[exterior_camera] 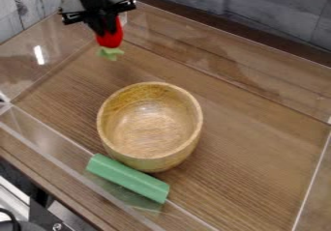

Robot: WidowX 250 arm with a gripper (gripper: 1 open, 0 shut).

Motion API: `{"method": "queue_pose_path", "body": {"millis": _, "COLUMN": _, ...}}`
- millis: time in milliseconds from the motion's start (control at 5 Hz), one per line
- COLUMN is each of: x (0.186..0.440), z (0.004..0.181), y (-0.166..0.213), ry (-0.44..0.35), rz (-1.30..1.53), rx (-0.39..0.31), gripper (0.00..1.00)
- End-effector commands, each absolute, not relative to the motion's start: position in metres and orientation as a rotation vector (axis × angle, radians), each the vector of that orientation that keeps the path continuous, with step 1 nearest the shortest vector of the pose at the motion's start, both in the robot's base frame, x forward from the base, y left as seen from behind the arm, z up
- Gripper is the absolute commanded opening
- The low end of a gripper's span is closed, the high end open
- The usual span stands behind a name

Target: Move the red fruit to the left

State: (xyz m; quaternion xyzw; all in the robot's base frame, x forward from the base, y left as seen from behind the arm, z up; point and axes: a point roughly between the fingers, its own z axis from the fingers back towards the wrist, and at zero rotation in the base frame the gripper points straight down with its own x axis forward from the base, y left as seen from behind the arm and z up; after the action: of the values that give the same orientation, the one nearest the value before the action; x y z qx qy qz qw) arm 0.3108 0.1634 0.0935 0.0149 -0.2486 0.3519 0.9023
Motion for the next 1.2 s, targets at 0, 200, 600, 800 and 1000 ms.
{"method": "queue_pose_path", "body": {"millis": 0, "x": 0.327, "z": 0.099, "y": 0.163, "ry": -0.603, "rz": 0.709, "rx": 0.076, "gripper": 0.0}}
{"method": "queue_pose_path", "body": {"millis": 200, "x": 0.333, "z": 0.084, "y": 0.153, "ry": -0.619, "rz": 0.696, "rx": 0.107, "gripper": 0.0}}
{"method": "queue_pose_path", "body": {"millis": 600, "x": 0.353, "z": 0.079, "y": 0.174, "ry": -0.634, "rz": 0.63, "rx": 0.124, "gripper": 0.0}}
{"method": "queue_pose_path", "body": {"millis": 800, "x": 0.351, "z": 0.075, "y": 0.171, "ry": -0.635, "rz": 0.566, "rx": 0.117, "gripper": 1.0}}
{"method": "queue_pose_path", "body": {"millis": 1000, "x": 0.352, "z": 0.073, "y": 0.168, "ry": -0.618, "rz": 0.531, "rx": 0.121, "gripper": 1.0}}
